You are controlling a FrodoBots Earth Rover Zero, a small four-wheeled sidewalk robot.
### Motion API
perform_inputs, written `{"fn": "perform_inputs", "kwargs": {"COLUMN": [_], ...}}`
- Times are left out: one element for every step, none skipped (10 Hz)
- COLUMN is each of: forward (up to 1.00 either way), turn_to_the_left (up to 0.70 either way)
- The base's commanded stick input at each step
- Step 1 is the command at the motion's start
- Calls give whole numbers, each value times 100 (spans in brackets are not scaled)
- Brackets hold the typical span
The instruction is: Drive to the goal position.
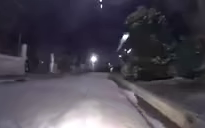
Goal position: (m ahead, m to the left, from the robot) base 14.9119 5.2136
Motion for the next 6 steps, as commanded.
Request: {"fn": "perform_inputs", "kwargs": {"forward": [70,70,70,70,70,70], "turn_to_the_left": [-35,-35,-35,-35,-35,-35]}}
